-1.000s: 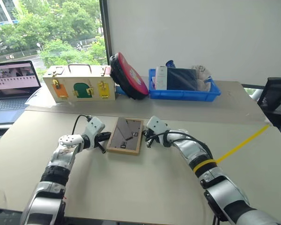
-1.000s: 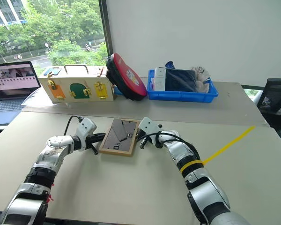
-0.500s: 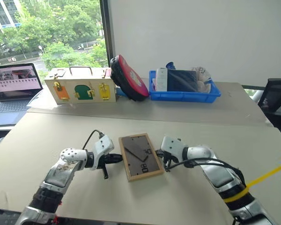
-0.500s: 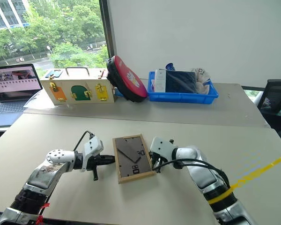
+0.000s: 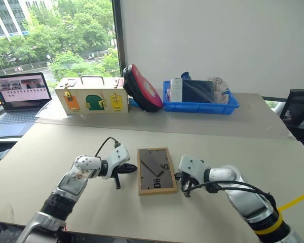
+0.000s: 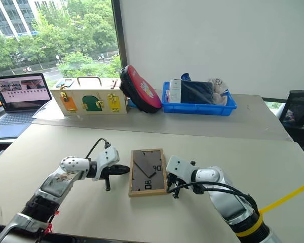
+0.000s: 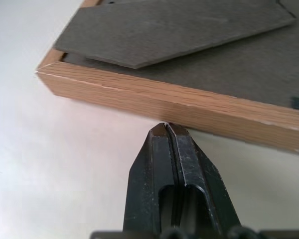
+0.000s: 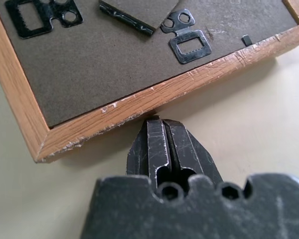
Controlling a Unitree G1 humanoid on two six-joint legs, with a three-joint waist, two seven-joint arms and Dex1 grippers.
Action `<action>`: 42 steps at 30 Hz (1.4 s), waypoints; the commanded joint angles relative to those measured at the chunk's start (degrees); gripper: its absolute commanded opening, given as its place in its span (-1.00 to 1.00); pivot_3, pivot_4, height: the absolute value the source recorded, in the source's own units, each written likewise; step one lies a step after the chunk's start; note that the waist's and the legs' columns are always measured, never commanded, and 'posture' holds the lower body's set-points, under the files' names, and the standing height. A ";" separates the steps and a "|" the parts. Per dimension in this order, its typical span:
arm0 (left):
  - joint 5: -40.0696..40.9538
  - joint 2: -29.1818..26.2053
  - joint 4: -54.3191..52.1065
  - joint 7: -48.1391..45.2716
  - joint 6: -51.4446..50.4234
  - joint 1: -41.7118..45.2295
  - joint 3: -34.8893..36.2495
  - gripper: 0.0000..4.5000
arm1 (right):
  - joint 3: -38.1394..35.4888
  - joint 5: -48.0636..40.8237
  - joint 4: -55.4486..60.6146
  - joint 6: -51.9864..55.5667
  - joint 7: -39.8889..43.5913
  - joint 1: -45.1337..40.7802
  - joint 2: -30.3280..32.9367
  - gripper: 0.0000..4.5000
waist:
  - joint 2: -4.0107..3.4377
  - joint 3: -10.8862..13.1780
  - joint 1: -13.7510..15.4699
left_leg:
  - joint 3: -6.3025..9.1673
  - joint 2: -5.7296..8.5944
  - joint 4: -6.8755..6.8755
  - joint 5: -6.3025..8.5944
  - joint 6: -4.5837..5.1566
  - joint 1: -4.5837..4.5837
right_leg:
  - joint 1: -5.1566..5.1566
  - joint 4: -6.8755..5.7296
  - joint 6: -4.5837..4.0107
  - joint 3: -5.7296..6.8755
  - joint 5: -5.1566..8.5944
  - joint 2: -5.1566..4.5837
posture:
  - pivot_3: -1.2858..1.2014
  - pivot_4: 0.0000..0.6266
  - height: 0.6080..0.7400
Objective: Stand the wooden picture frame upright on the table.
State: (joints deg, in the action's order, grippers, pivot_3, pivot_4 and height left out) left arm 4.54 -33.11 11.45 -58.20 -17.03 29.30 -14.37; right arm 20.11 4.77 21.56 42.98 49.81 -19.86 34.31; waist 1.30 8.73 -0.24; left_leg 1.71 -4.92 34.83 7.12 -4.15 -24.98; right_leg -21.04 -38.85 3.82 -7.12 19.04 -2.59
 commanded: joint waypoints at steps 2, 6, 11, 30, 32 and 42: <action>-3.90 1.73 5.01 1.27 1.58 1.36 -3.03 -0.98 | 1.81 -0.83 0.07 2.32 0.11 0.66 0.46 -0.99 | 0.01 -0.06 0.01 | 0.00 0.00 -0.04 0.00 0.00 -0.01 | 0.12 0.00 -0.01 0.00 0.01 0.00 | 0.03 -0.52 0.66; -4.67 2.80 6.49 1.39 2.72 2.51 -3.05 -0.98 | 1.73 -1.26 0.80 3.30 -0.05 1.25 0.82 -0.99 | 0.03 -0.08 0.07 | 0.00 0.00 -0.03 0.00 0.00 -0.01 | 0.29 0.01 0.01 0.01 0.02 0.00 | 0.03 -0.52 0.66; -4.16 1.90 5.57 0.75 1.68 1.63 -1.99 -0.98 | 1.08 -1.74 0.74 3.48 -0.33 1.80 1.34 -0.99 | 0.03 -0.08 0.08 | 0.00 0.00 -0.05 0.01 0.00 -0.01 | 0.29 0.04 0.03 0.01 0.03 0.00 | 0.03 -0.52 0.66; 27.33 -7.43 -15.83 5.11 -35.66 -9.54 26.08 -0.98 | -20.31 -25.25 -4.40 -1.83 12.88 -5.74 8.00 -0.99 | 0.55 0.92 -1.72 | 0.02 -0.01 -0.32 0.04 0.03 -0.56 | -0.28 0.03 -0.32 0.03 -0.04 -0.02 | 0.03 -0.52 0.66; 32.53 -6.95 -19.44 4.26 -40.48 -9.95 27.07 -0.98 | -20.12 -27.11 -3.01 -1.08 13.57 -6.69 8.27 -0.99 | 0.56 0.99 -2.01 | 0.02 -0.01 -0.34 0.06 0.04 -0.56 | -0.31 0.02 -0.34 0.03 -0.04 -0.02 | 0.03 -0.52 0.66; 39.36 -8.98 -22.66 6.10 -52.34 -9.24 25.94 -0.67 | -20.15 -30.05 0.67 -3.02 15.26 -4.87 11.35 -0.65 | 0.61 1.07 -2.24 | 0.02 -0.01 -0.37 0.05 0.04 -0.54 | -0.35 0.03 -0.32 0.02 -0.02 -0.02 | 0.03 -0.52 0.66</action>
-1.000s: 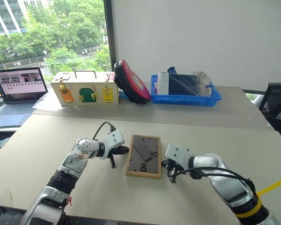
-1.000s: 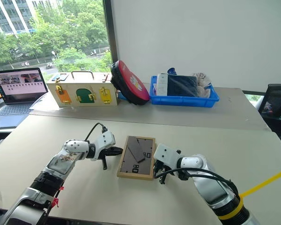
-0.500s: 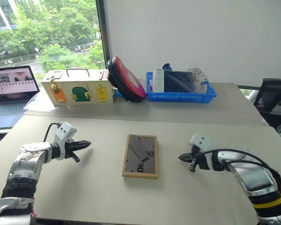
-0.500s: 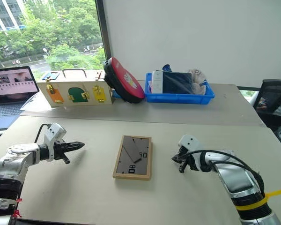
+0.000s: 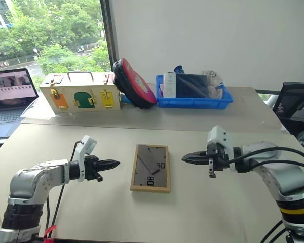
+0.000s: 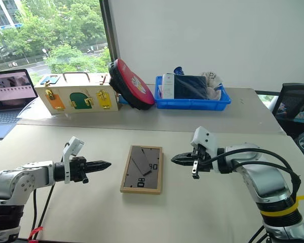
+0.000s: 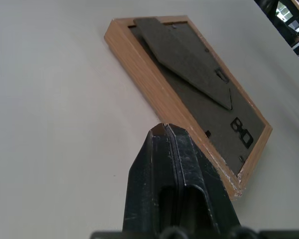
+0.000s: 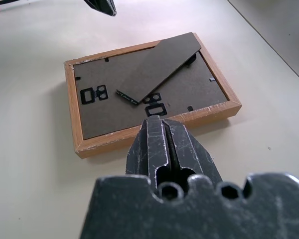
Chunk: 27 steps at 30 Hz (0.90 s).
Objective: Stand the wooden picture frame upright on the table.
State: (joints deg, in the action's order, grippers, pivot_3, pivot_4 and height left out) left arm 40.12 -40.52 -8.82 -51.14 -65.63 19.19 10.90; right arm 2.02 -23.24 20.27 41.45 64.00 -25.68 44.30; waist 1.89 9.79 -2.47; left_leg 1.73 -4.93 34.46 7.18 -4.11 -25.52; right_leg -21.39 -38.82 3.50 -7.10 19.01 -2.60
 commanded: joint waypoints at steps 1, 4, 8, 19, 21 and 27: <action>4.40 -1.99 -2.39 -1.05 -4.66 0.93 0.67 -0.49 | -2.55 -2.07 1.81 -2.12 1.18 1.66 1.96 -0.47 | 0.02 0.01 0.00 | 0.00 0.00 0.00 0.00 0.00 0.00 | -0.01 0.00 0.00 0.00 0.00 0.00 | 0.03 -0.52 0.66; 5.76 -1.70 -1.51 0.50 -7.65 1.64 0.72 0.01 | -3.42 -2.42 1.94 -2.91 1.05 3.25 2.75 -0.01 | 0.02 0.01 0.08 | 0.00 0.01 0.00 0.00 0.00 -0.01 | 0.00 0.02 0.00 0.00 0.00 -0.01 | 0.03 -0.52 0.66; 6.49 1.65 -0.41 4.03 -10.80 3.22 -0.68 0.62 | -3.47 -3.10 2.34 -4.03 -0.41 4.84 1.53 0.59 | 0.03 0.02 0.06 | 0.00 0.01 0.01 0.00 0.00 -0.01 | 0.00 0.03 0.01 0.00 0.01 -0.01 | 0.03 -0.52 0.66; 6.95 9.38 2.37 11.64 -17.47 7.33 -0.65 1.00 | 1.45 7.35 -2.07 -14.74 -3.56 7.00 3.65 0.98 | 0.03 0.02 -0.12 | 0.00 0.01 0.02 0.00 0.00 0.01 | 0.01 0.02 -0.02 -0.01 -0.01 0.00 | 0.03 -0.52 0.66; 7.36 9.95 3.02 12.45 -18.78 7.55 -0.28 1.00 | 1.68 7.85 -2.18 -14.94 -3.36 7.11 4.01 0.98 | 0.04 0.02 -0.02 | 0.00 0.02 0.02 0.00 0.00 0.01 | 0.01 0.02 -0.03 -0.01 -0.02 0.00 | 0.03 -0.52 0.66; 7.15 12.80 2.78 14.78 -18.68 7.25 -1.76 1.00 | 3.79 10.90 -3.93 -17.38 -3.82 6.67 3.45 0.98 | 0.03 0.02 0.17 | 0.00 0.04 0.04 0.00 0.00 0.02 | 0.07 0.03 -0.04 -0.01 -0.03 -0.01 | 0.03 -0.52 0.66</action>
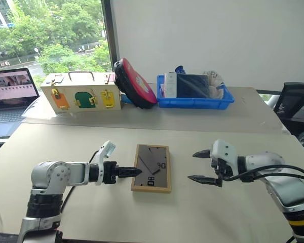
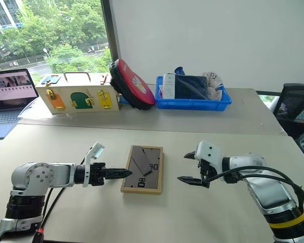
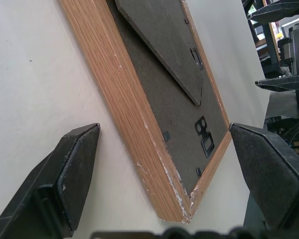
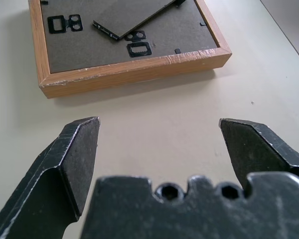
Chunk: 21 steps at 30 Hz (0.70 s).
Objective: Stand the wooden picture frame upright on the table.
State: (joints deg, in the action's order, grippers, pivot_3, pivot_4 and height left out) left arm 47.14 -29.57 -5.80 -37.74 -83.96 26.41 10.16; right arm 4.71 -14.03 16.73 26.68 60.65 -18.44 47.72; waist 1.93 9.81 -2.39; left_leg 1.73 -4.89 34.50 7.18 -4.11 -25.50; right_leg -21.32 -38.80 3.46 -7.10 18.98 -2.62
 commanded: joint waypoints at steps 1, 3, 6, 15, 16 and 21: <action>0.14 2.47 -0.23 1.93 -0.47 0.18 -0.95 1.00 | 1.83 2.73 -1.05 -3.67 -0.49 -0.60 0.09 0.98 | 0.00 0.00 0.17 | 0.00 0.01 0.03 0.00 0.00 0.02 | 0.04 0.00 0.00 0.00 0.00 0.00 | 0.03 -0.52 0.66; -0.04 2.82 -0.84 2.45 -0.56 0.14 -1.67 1.00 | 4.07 5.44 -3.38 -6.71 -0.96 -1.09 -0.51 0.98 | 0.00 0.00 0.37 | 0.00 0.02 0.08 0.00 0.00 0.02 | 0.05 0.00 0.01 0.00 0.00 -0.01 | 0.03 -0.52 0.66; 0.11 2.96 -1.32 2.75 -0.87 0.08 -2.23 1.00 | 7.63 9.37 -8.22 -10.72 -2.38 -3.21 -2.92 0.98 | 0.00 0.00 0.27 | 0.00 0.03 0.12 0.00 0.00 0.02 | 0.07 0.00 0.03 -0.01 -0.01 -0.02 | 0.03 -0.52 0.66; -0.48 3.11 -1.83 2.69 1.09 0.33 -5.74 1.00 | 14.51 12.20 -23.32 -19.80 1.13 -10.94 -13.30 0.98 | -0.01 -0.02 0.16 | 0.04 0.02 0.13 0.00 -0.01 0.14 | 0.21 -0.01 0.04 0.01 -0.04 -0.01 | 0.03 -0.52 0.66; -0.54 3.47 -1.74 2.57 1.48 0.62 -6.47 1.00 | 15.15 13.09 -25.90 -21.61 1.56 -12.01 -13.92 0.98 | -0.01 -0.02 0.15 | 0.04 0.02 0.13 0.00 -0.01 0.18 | 0.24 0.00 0.04 0.01 -0.04 0.00 | 0.03 -0.52 0.66; -1.26 6.01 -0.74 3.37 2.64 1.91 -7.75 1.00 | 16.14 14.92 -33.74 -27.27 3.25 -15.65 -15.98 0.98 | 0.00 -0.03 0.12 | 0.04 0.02 0.16 0.00 -0.01 0.41 | 0.49 0.00 0.04 0.02 -0.05 0.00 | 0.03 -0.52 0.66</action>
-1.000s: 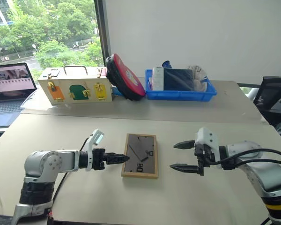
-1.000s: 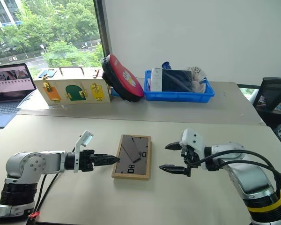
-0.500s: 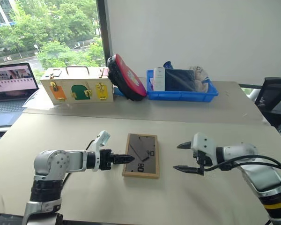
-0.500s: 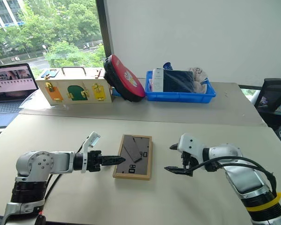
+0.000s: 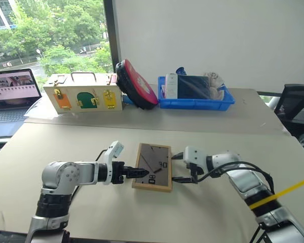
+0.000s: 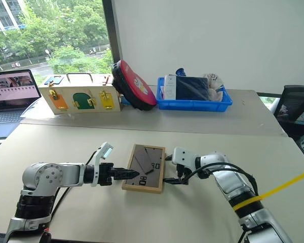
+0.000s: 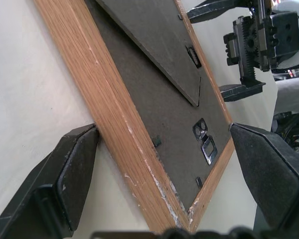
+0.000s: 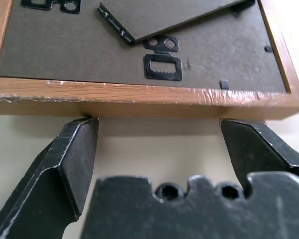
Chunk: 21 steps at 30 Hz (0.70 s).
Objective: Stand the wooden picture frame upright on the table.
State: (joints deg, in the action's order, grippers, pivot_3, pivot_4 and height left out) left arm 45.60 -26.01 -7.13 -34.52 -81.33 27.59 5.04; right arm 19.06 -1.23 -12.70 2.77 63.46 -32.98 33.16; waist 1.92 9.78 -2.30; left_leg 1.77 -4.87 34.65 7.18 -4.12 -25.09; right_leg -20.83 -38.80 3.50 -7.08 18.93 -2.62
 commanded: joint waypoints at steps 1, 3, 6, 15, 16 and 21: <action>0.40 3.03 0.53 0.28 -0.17 0.83 -2.34 1.00 | 1.92 2.44 -5.20 -4.25 0.68 -1.55 -1.60 0.98 | 0.00 0.00 0.01 | 0.00 0.00 0.01 0.00 0.00 0.12 | 0.14 0.00 0.01 0.01 0.00 0.00 | 0.03 -0.52 0.66; 0.57 3.68 0.19 0.42 -0.44 0.78 -1.95 1.00 | 2.15 3.02 -6.63 -5.65 0.85 -2.11 -1.88 0.98 | 0.00 0.00 -0.11 | 0.00 0.00 0.03 0.00 0.00 0.22 | 0.25 0.01 0.04 0.00 0.01 0.00 | 0.03 -0.52 0.66; 0.62 4.07 -0.52 0.75 -0.65 -0.01 -1.26 1.00 | 2.21 3.62 -7.99 -6.73 0.71 -2.45 -2.30 0.98 | 0.01 -0.01 -0.20 | 0.01 -0.01 0.02 0.00 -0.01 0.30 | 0.34 0.02 0.13 0.00 0.06 0.00 | 0.03 -0.52 0.66; 2.09 1.66 1.02 -0.40 -0.18 -0.02 3.45 -0.26 | 0.50 3.57 -7.47 -6.65 -0.09 -1.19 -1.24 1.00 | 0.00 -0.01 -0.43 | 0.01 -0.01 -0.03 0.00 -0.01 0.42 | 0.42 0.03 0.13 -0.01 0.06 0.01 | 0.03 -0.52 0.66; 2.47 1.24 1.28 -0.65 -0.12 0.18 4.02 -0.39 | 0.16 3.30 -7.09 -6.38 -0.15 -1.07 -1.00 1.00 | 0.00 -0.01 -0.43 | 0.01 -0.01 -0.04 0.00 -0.01 0.43 | 0.42 0.03 0.13 -0.01 0.06 0.01 | 0.03 -0.52 0.66; 4.88 -0.73 3.40 -2.69 1.38 2.05 7.43 -0.68 | -6.81 -6.06 1.33 5.90 2.54 -0.32 2.30 1.00 | -0.01 0.06 -0.09 | 0.01 0.00 -0.04 0.00 -0.01 0.38 | 0.39 0.04 0.19 -0.02 0.10 0.00 | 0.03 -0.52 0.66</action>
State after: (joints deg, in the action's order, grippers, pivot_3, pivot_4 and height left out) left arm 49.50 -25.82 -3.53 -36.10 -81.43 28.21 10.19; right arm 16.91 -2.96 -15.18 2.57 64.54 -33.13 33.03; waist 1.92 9.83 -2.40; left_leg 1.78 -4.86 34.62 7.18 -4.13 -24.82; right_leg -20.52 -38.74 3.66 -7.08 19.01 -2.63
